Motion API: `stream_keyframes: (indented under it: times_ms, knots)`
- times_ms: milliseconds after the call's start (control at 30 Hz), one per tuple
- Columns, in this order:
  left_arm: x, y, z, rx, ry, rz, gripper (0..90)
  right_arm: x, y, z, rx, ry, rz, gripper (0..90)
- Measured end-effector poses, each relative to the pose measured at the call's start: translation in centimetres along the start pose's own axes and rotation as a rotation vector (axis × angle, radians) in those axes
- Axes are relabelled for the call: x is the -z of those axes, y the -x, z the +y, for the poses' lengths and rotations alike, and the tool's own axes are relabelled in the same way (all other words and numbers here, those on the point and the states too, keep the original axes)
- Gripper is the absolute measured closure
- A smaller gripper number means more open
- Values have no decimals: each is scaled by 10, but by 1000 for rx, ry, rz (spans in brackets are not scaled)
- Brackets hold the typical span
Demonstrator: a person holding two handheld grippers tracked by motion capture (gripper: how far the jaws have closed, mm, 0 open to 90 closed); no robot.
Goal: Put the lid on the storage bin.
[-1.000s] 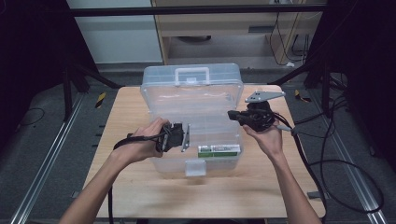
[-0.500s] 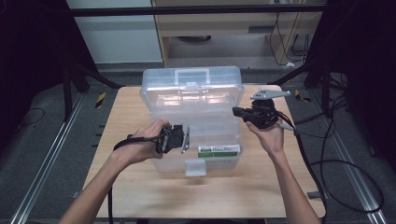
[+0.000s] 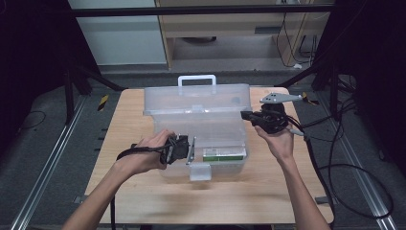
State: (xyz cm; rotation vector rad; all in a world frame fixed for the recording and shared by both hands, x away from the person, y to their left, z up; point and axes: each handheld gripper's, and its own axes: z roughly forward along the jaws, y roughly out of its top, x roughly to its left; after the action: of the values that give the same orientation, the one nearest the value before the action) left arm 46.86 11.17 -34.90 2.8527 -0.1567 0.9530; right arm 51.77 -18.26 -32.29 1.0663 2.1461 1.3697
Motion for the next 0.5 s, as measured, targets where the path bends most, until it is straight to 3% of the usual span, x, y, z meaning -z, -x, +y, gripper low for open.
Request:
stream_keyframes:
  times_ms: [367,500]
  knots:
    - [-1,5,-1,-2,0,11,763,5,-1,-8,3,-8,25,900]
    - [0,6,0,3,-1,9,699,6,-1,-9,9,-10,25,900]
